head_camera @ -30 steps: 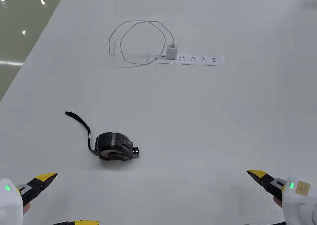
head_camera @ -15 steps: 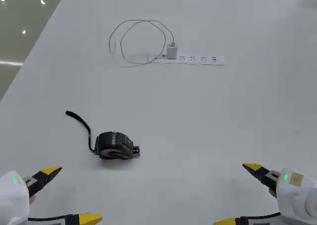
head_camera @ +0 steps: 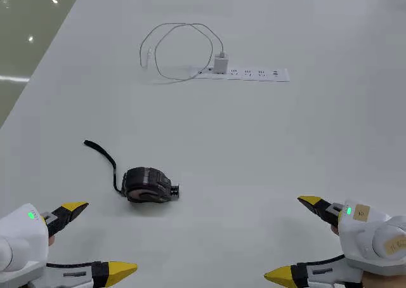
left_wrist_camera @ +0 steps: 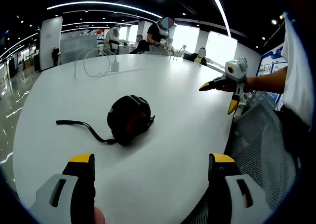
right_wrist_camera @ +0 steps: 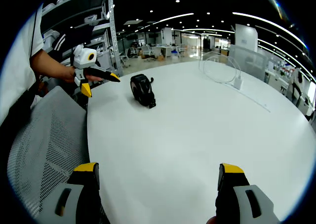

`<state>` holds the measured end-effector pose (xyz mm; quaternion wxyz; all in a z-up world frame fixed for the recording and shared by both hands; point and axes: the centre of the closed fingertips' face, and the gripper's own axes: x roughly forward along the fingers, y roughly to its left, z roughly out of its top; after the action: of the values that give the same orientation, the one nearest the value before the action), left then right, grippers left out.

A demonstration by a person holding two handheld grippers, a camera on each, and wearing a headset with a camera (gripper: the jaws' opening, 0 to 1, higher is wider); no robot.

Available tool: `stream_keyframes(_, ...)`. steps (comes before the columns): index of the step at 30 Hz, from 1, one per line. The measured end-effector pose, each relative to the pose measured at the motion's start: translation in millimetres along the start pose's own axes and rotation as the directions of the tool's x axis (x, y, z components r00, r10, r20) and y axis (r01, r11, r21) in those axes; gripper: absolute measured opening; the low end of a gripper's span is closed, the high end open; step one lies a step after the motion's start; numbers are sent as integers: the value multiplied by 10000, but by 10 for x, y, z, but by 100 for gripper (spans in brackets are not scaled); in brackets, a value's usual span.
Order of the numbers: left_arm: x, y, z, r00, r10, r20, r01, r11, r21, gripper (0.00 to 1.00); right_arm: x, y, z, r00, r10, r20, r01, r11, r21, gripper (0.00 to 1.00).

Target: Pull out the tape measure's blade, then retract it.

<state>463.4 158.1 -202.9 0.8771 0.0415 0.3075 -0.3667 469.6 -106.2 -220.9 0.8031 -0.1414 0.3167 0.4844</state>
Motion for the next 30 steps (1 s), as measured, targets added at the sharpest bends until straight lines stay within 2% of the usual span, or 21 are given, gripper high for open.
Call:
stream_keyframes(19,154,84,113,9994,-291,-181,300,9980,563,93,187,-54,115,9992,388,-122,-393,9981,-469,99)
stream_keyframes(30,237,131,117,9974,-430,-576,492,9925,1115,93,289,-92,192,9981,582,-179,-594,9954,-752,99)
